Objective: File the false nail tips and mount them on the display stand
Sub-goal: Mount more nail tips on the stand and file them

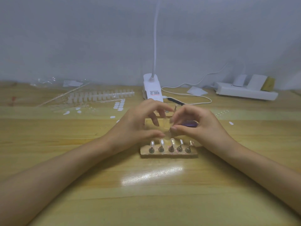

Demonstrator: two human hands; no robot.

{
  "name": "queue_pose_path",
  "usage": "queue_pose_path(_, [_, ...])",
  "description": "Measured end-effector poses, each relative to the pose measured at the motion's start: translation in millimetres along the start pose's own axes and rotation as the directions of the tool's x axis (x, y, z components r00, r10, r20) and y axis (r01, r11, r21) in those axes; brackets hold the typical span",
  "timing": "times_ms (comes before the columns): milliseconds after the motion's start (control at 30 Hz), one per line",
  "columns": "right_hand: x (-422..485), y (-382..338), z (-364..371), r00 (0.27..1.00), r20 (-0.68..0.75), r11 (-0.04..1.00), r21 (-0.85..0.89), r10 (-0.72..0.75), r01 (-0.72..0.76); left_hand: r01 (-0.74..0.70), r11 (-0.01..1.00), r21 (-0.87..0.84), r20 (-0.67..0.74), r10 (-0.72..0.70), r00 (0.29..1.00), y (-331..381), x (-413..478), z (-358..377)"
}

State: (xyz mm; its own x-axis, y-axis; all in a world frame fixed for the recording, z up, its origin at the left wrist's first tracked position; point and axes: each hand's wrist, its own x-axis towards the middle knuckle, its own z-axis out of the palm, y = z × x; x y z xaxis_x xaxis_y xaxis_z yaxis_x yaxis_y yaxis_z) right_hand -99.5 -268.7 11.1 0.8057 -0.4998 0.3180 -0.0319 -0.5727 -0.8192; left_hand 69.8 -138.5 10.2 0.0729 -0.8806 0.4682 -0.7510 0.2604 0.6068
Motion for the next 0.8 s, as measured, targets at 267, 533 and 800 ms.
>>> queue_pose_path(267, [-4.4,-6.4,5.1,0.999,0.028,0.996,0.087,0.03,-0.032,-0.089,0.991,0.1,-0.138,0.102,0.985,1.1,-1.0,-1.2])
queue_pose_path(533, [-3.3,-9.9,2.1,0.993,0.101,0.969,0.231,0.066,-0.088,-0.301,0.649,0.699,-0.163,0.554,0.817,1.9,-1.0,-6.2])
queue_pose_path(800, [-3.4,-12.3,-1.3,0.946,-0.002,0.877,-0.376,-0.324,0.299,-0.037,0.988,0.152,-0.18,0.065,0.982,8.2,-1.2,2.2])
